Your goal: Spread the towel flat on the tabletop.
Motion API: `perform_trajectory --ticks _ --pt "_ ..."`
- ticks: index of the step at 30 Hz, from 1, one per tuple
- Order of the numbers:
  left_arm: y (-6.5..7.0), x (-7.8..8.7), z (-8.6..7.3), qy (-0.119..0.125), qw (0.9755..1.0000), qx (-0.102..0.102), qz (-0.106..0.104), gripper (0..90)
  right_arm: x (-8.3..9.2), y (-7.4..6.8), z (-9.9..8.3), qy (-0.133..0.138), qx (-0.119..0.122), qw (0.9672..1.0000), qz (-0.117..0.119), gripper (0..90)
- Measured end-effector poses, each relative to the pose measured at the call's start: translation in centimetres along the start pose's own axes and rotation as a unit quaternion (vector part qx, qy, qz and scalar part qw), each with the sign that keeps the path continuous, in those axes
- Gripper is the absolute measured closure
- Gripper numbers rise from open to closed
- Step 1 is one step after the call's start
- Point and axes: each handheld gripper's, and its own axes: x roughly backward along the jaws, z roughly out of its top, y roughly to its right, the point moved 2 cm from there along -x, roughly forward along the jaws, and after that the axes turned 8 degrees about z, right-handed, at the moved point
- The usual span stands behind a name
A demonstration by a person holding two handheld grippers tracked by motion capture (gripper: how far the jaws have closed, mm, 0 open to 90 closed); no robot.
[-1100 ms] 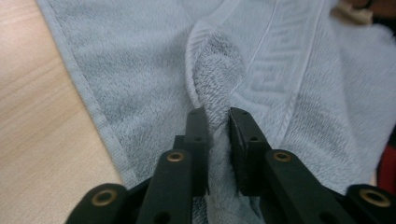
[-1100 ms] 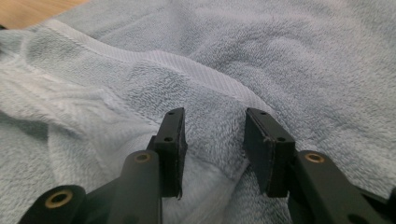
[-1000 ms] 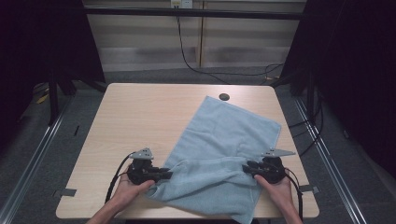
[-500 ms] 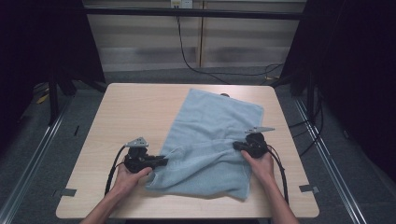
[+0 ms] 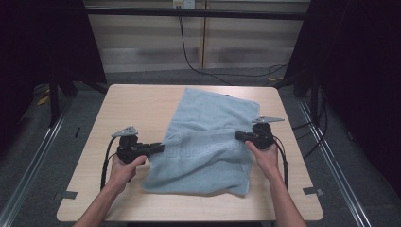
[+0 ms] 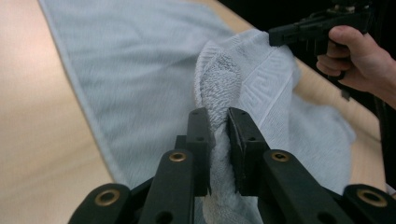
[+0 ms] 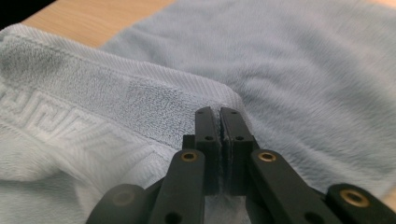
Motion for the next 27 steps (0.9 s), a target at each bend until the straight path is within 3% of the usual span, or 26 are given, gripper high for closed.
perform_trajectory --ticks 6,7,9,10,14,17,21,24,25,27 --pt "0.9 1.9 2.6 0.026 0.9993 -0.027 0.004 79.9 3.1 -1.8 2.5 0.034 0.029 0.9990 0.007 87.1" --pt "1.1 2.9 3.5 0.035 0.9990 -0.029 0.003 79.9 4.3 -2.6 3.5 0.048 0.038 0.9980 0.015 87.1" --pt "1.2 3.3 4.0 0.037 0.9987 -0.036 0.007 79.9 4.8 -3.0 4.0 0.050 0.047 0.9975 0.017 87.1" --pt "1.4 3.7 4.4 0.039 0.9983 -0.041 0.014 80.1 5.8 -3.7 5.1 0.052 0.062 0.9966 0.015 87.1" --pt "2.3 5.5 6.6 0.061 0.9963 -0.059 0.015 80.3 7.8 -4.8 7.3 0.080 0.080 0.9934 0.016 87.2" --pt "2.9 6.2 6.9 0.070 0.9953 -0.066 0.012 80.4 9.1 -5.9 8.0 0.103 0.091 0.9903 0.023 87.2" --pt "3.8 7.0 5.3 0.065 0.9950 -0.074 0.017 80.4 10.0 -7.6 6.2 0.096 0.107 0.9889 0.037 87.2" --pt "3.9 6.8 2.8 0.044 0.9970 -0.062 0.015 80.5 10.2 -8.7 3.4 0.078 0.112 0.9898 0.042 87.2" --pt "4.1 6.6 1.1 0.030 0.9977 -0.059 0.014 80.6 10.1 -8.9 2.3 0.071 0.110 0.9904 0.046 87.2" --pt "4.5 6.5 -0.5 0.013 0.9982 -0.059 0.008 80.6 9.9 -9.3 -0.2 0.057 0.098 0.9923 0.051 87.2"
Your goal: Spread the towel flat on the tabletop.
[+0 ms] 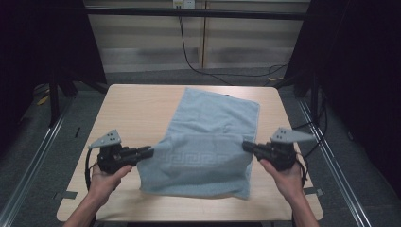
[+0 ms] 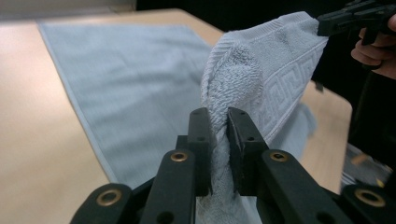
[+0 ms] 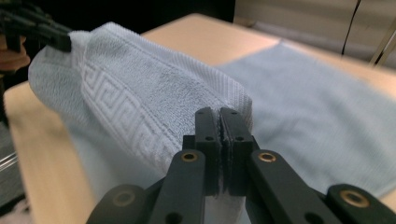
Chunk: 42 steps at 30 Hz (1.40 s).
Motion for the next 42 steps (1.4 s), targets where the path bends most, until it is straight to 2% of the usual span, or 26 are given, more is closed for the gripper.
perform_trajectory --ticks 1,2,3,4,6,9,11,12,13,15,17,18,21,23,25,26,28,29,30,31,33,38,39,40,41,42 --pt "0.3 0.0 -0.8 -0.008 0.9999 -0.006 -0.002 80.6 0.0 -0.4 -1.3 -0.004 -0.006 1.0000 0.004 87.2" --pt "0.3 0.0 -0.8 -0.008 0.9999 -0.006 -0.002 80.5 0.0 -0.4 -1.3 -0.004 -0.006 1.0000 0.004 87.2" --pt "0.6 0.1 -1.6 -0.013 0.9999 -0.003 -0.007 80.5 0.0 -0.9 -2.5 -0.009 -0.014 0.9998 0.008 87.2" --pt "1.1 0.1 -3.2 -0.027 0.9996 -0.004 -0.013 80.4 0.1 -1.8 -5.0 -0.012 -0.025 0.9995 0.011 87.1" --pt "1.3 0.2 -4.0 -0.033 0.9993 0.000 -0.018 80.3 0.3 -2.7 -7.2 -0.013 -0.042 0.9988 0.019 87.1" --pt "2.4 0.2 -6.2 -0.059 0.9978 -0.003 -0.029 80.3 0.7 -3.6 -8.8 -0.027 -0.048 0.9983 0.021 87.1" --pt "3.6 1.0 -7.8 -0.077 0.9958 -0.007 -0.050 78.8 1.6 -5.0 -10.2 -0.044 -0.047 0.9976 0.026 86.5" --pt "3.6 1.0 -7.8 -0.077 0.9958 -0.007 -0.050 78.2 1.6 -5.0 -10.2 -0.044 -0.047 0.9976 0.026 86.5" --pt "3.9 1.4 -8.3 -0.083 0.9950 -0.002 -0.055 76.9 2.2 -6.1 -11.2 -0.062 -0.052 0.9964 0.025 84.4" --pt "4.7 2.4 -8.9 -0.090 0.9931 -0.015 -0.074 76.1 2.4 -6.7 -11.7 -0.070 -0.055 0.9956 0.027 83.7" --pt "4.9 3.0 -9.1 -0.081 0.9934 -0.010 -0.080 74.5 3.0 -7.5 -12.7 -0.077 -0.059 0.9949 0.030 81.0" --pt "5.0 3.4 -9.1 -0.064 0.9941 -0.003 -0.087 73.0 3.3 -7.6 -12.7 -0.070 -0.060 0.9951 0.036 78.5" --pt "4.8 3.6 -8.6 -0.054 0.9945 0.000 -0.090 68.7 3.7 -7.2 -12.0 -0.051 -0.061 0.9963 0.033 76.0" --pt "4.2 3.6 -8.0 -0.047 0.9956 0.007 -0.081 63.5 3.7 -6.6 -10.7 -0.038 -0.054 0.9973 0.034 73.3" --pt "2.9 2.9 -7.5 -0.046 0.9963 0.022 -0.070 59.9 2.9 -6.1 -10.2 -0.041 -0.047 0.9975 0.035 71.8" --pt "2.9 2.9 -7.5 -0.046 0.9963 0.022 -0.070 59.2 2.9 -6.1 -10.2 -0.041 -0.047 0.9975 0.035 71.8" --pt "1.9 2.3 -7.2 -0.042 0.9964 0.031 -0.067 56.8 1.1 -5.2 -9.9 -0.055 -0.042 0.9965 0.046 70.8" --pt "1.5 2.1 -7.0 -0.039 0.9965 0.037 -0.064 56.8 1.1 -5.2 -9.9 -0.055 -0.042 0.9965 0.046 70.8" --pt "1.1 1.8 -6.9 -0.043 0.9963 0.043 -0.060 53.9 -0.2 -4.8 -9.8 -0.068 -0.040 0.9952 0.057 70.1" --pt "0.7 1.6 -6.8 -0.048 0.9961 0.044 -0.060 53.9 -0.2 -4.8 -9.8 -0.068 -0.040 0.9952 0.057 70.1" --pt "0.6 1.1 -7.0 -0.063 0.9955 0.042 -0.056 50.5 -2.0 -4.8 -9.8 -0.084 -0.038 0.9929 0.074 67.8" --pt "2.3 0.9 -8.0 -0.090 0.9908 0.010 -0.100 40.3 -3.1 -4.6 -10.5 -0.098 -0.043 0.9913 0.076 66.8" --pt "2.5 0.7 -8.2 -0.099 0.9900 0.006 -0.100 42.1 -3.3 -4.5 -10.7 -0.099 -0.048 0.9908 0.078 66.2" --pt "2.9 0.5 -8.7 -0.118 0.9875 -0.001 -0.105 53.7 -3.3 -4.4 -10.8 -0.100 -0.048 0.9908 0.078 66.1" --pt "2.9 0.5 -8.7 -0.118 0.9875 -0.001 -0.105 70.4 -3.3 -4.4 -10.8 -0.100 -0.048 0.9908 0.078 66.1" --pt "3.7 0.4 -9.1 -0.134 0.9831 -0.025 -0.122 80.4 -3.3 -4.3 -11.0 -0.101 -0.050 0.9907 0.076 66.5"
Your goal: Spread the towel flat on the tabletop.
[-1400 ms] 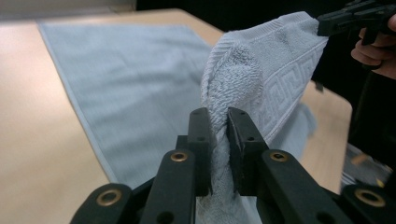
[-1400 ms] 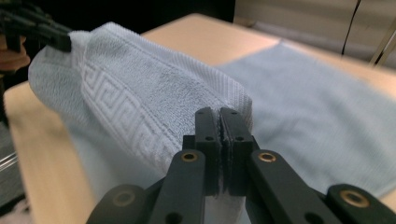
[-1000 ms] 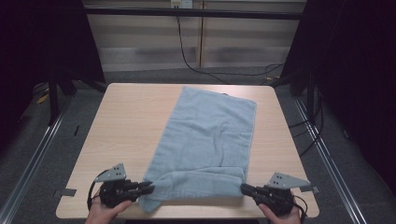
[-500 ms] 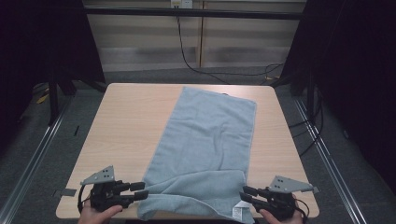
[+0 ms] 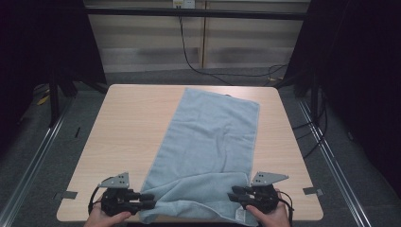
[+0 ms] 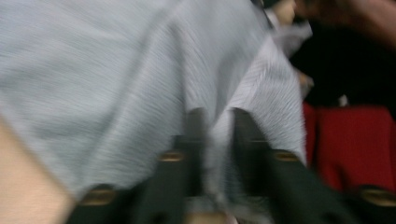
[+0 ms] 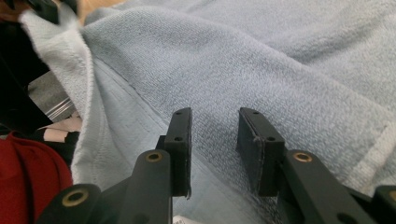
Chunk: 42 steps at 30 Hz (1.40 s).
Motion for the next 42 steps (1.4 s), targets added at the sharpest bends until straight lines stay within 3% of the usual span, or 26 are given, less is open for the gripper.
perform_trajectory --ticks 1,2,5,7,10,11,13,15,17,18,19,20,22,23,25,26,27,28,30,31,33,36,37,40,41,42 --pt "0.4 0.0 0.0 0.001 0.9999 -0.009 -0.011 85.8 0.0 0.0 -0.1 0.000 -0.001 1.0000 -0.002 66.5" --pt "0.4 0.0 0.0 0.001 0.9999 -0.009 -0.011 86.1 0.1 0.0 -0.3 0.001 -0.003 1.0000 -0.005 67.1" --pt "2.0 0.4 0.1 0.007 0.9988 -0.025 -0.041 85.7 0.2 -0.1 -1.1 -0.008 -0.008 0.9999 -0.010 68.7" --pt "3.0 0.6 0.1 0.016 0.9974 -0.036 -0.061 78.4 0.5 -0.4 -1.4 -0.010 -0.008 0.9998 -0.013 68.7" --pt "3.0 0.6 0.7 0.026 0.9973 -0.041 -0.055 69.7 1.2 -0.9 -1.0 0.003 0.003 0.9998 -0.019 67.2" --pt "2.5 0.6 1.1 0.033 0.9980 -0.031 -0.045 65.0 1.4 -0.8 -0.7 0.010 0.006 0.9996 -0.025 66.7" --pt "1.0 0.6 2.2 0.052 0.9979 -0.014 -0.037 64.2 1.6 -0.6 -0.4 0.016 0.004 0.9994 -0.030 66.1" --pt "-1.0 0.4 3.2 0.058 0.9983 0.001 -0.007 62.0 2.0 0.1 0.4 0.025 0.004 0.9990 -0.036 63.8" --pt "-3.1 -0.4 4.1 0.047 0.9985 0.010 0.025 62.4 2.0 1.0 1.2 0.028 0.001 0.9985 -0.048 59.4" --pt "-4.0 -1.0 4.4 0.038 0.9982 0.017 0.044 61.9 1.7 2.2 2.0 0.026 -0.007 0.9984 -0.049 55.8" --pt "-4.9 -1.7 4.6 0.031 0.9975 0.024 0.059 61.9 1.7 2.2 2.0 0.026 -0.007 0.9984 -0.049 55.8" --pt "-5.7 -2.4 4.8 0.024 0.9969 0.028 0.069 60.7 1.1 3.4 2.5 0.022 -0.012 0.9984 -0.052 53.0" --pt "-6.5 -3.5 4.8 0.015 0.9962 0.037 0.078 59.5 0.2 4.2 2.8 0.014 -0.020 0.9984 -0.050 50.0" --pt "-6.5 -4.2 4.5 -0.007 0.9957 0.020 0.090 58.3 -0.2 4.4 2.8 0.011 -0.024 0.9984 -0.049 48.6" --pt "-6.5 -4.4 4.3 -0.016 0.9952 0.015 0.095 58.2 -0.8 4.5 2.6 0.000 -0.025 0.9986 -0.046 52.1" --pt "-6.4 -4.7 3.6 -0.019 0.9940 0.005 0.107 58.9 -0.9 4.3 2.3 -0.007 -0.024 0.9988 -0.042 62.3" --pt "-6.4 -4.7 3.6 -0.019 0.9940 0.005 0.107 59.8 -0.9 4.3 2.3 -0.007 -0.024 0.9988 -0.042 62.3" --pt "-6.3 -4.5 3.4 -0.017 0.9939 0.009 0.108 59.8 -0.9 4.0 2.1 -0.009 -0.016 0.9991 -0.038 68.9" --pt "-6.0 -4.3 3.1 -0.018 0.9931 0.007 0.116 60.9 0.2 2.7 1.6 0.000 0.002 0.9988 -0.048 90.0" --pt "-5.8 -4.1 2.9 -0.014 0.9929 0.007 0.118 60.9 0.2 2.7 1.6 0.000 0.002 0.9988 -0.048 90.0" --pt "-5.2 -3.7 2.4 -0.017 0.9927 0.007 0.119 61.0 2.1 1.3 1.0 0.027 -0.001 0.9987 -0.042 90.0" --pt "-4.5 -3.2 1.7 -0.020 0.9934 0.013 0.113 60.9 3.0 0.3 -0.2 0.023 0.000 0.9989 -0.041 89.9" --pt "-4.4 -3.0 1.5 -0.019 0.9938 0.017 0.108 60.8 3.1 0.3 -0.5 0.023 -0.003 0.9986 -0.047 80.7" --pt "-4.1 -2.7 1.2 -0.019 0.9948 0.032 0.094 59.7 3.1 0.8 -0.7 0.022 -0.011 0.9987 -0.044 72.9" --pt "-4.0 -2.6 1.1 -0.021 0.9950 0.027 0.094 59.8 2.8 1.4 -0.4 0.021 -0.015 0.9985 -0.048 64.0" --pt "-3.9 -2.5 1.0 -0.022 0.9951 0.021 0.094 59.8 2.8 1.4 -0.4 0.021 -0.015 0.9985 -0.048 64.0"
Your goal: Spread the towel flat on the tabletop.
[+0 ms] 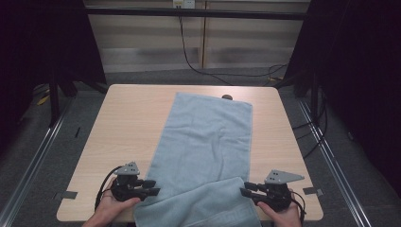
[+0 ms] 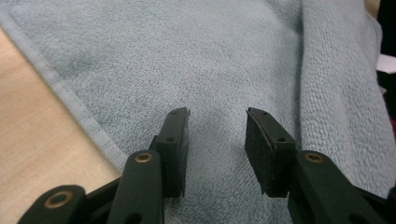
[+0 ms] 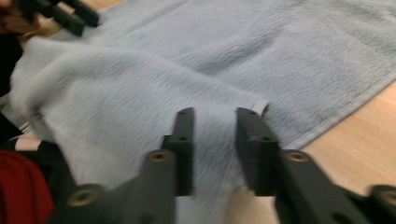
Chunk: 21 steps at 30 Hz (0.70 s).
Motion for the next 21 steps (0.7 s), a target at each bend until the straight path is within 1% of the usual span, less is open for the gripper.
perform_trajectory --ticks 1,2,3,4,5,6,7,8,9,10,11,12,13,14,15,16,18,19,20,21 --pt "0.1 0.1 -0.1 -0.001 1.0000 -0.005 -0.001 60.1 -0.8 0.6 0.5 -0.008 -0.001 1.0000 0.000 56.6" --pt "0.1 0.1 -0.2 -0.001 1.0000 -0.004 -0.001 60.1 -0.8 0.6 0.5 -0.008 -0.001 1.0000 0.000 56.6" --pt "0.1 0.2 -0.2 0.000 1.0000 -0.003 -0.003 60.1 -1.8 1.4 1.1 -0.016 -0.004 0.9999 0.005 50.0" --pt "0.1 0.2 -0.3 0.001 1.0000 0.000 -0.005 60.1 -1.8 1.4 1.1 -0.016 -0.004 0.9999 0.005 50.0" --pt "0.1 0.2 -0.3 0.003 1.0000 0.004 -0.008 60.1 -2.3 1.8 1.3 -0.021 -0.009 0.9997 0.005 47.1" --pt "0.0 0.2 -0.4 0.003 0.9999 0.006 -0.011 60.1 -3.2 2.4 1.4 -0.033 -0.022 0.9992 0.010 45.5" --pt "-0.1 0.2 -0.4 0.004 0.9999 0.009 -0.012 60.1 -3.2 2.4 1.4 -0.033 -0.022 0.9992 0.010 45.5" --pt "-0.1 0.3 -0.4 0.004 0.9999 0.009 -0.013 60.1 -3.6 2.7 1.2 -0.041 -0.025 0.9988 0.013 49.6" --pt "-0.1 0.3 -0.4 0.004 0.9999 0.008 -0.012 60.1 -3.8 2.7 1.1 -0.047 -0.024 0.9985 0.018 59.5" --pt "-0.1 0.3 -0.5 0.005 0.9999 0.006 -0.010 60.1 -3.8 2.5 0.9 -0.049 -0.021 0.9985 0.014 71.6" --pt "0.1 0.3 -0.5 0.004 0.9999 0.003 -0.009 60.1 -3.6 2.2 0.8 -0.046 -0.017 0.9987 0.016 86.0" --pt "0.2 0.4 -0.5 0.004 1.0000 0.000 -0.008 60.0 -3.2 1.8 0.7 -0.040 -0.013 0.9991 0.009 88.0" --pt "0.2 0.5 -0.6 0.001 1.0000 0.002 -0.008 60.0 -2.7 1.3 0.6 -0.036 -0.011 0.9993 0.002 88.4" --pt "0.3 0.6 -0.7 -0.002 1.0000 0.005 -0.008 60.1 -1.4 0.2 0.3 -0.022 -0.004 0.9997 0.006 88.5" --pt "0.4 0.8 -0.9 -0.003 0.9999 0.006 -0.010 60.1 -0.7 -0.4 0.0 -0.017 -0.002 0.9998 0.008 88.5" --pt "0.6 0.9 -1.1 -0.002 0.9998 0.014 -0.014 60.1 -0.2 -0.9 -0.4 -0.018 0.000 0.9998 0.011 88.5" --pt "0.8 1.4 -1.5 -0.009 0.9998 0.008 -0.018 60.2 0.8 -2.0 -1.5 -0.024 0.003 0.9996 0.014 88.3" --pt "1.0 1.7 -1.6 -0.014 0.9997 0.009 -0.015 60.2 0.8 -2.0 -1.5 -0.024 0.003 0.9996 0.014 88.3" --pt "1.2 1.9 -1.6 -0.015 0.9997 0.010 -0.014 60.1 1.2 -2.4 -2.0 -0.030 0.002 0.9994 0.019 87.9" --pt "1.4 2.1 -1.6 -0.014 0.9997 0.013 -0.017 58.7 2.0 -3.0 -2.8 -0.029 0.001 0.9993 0.021 84.0"
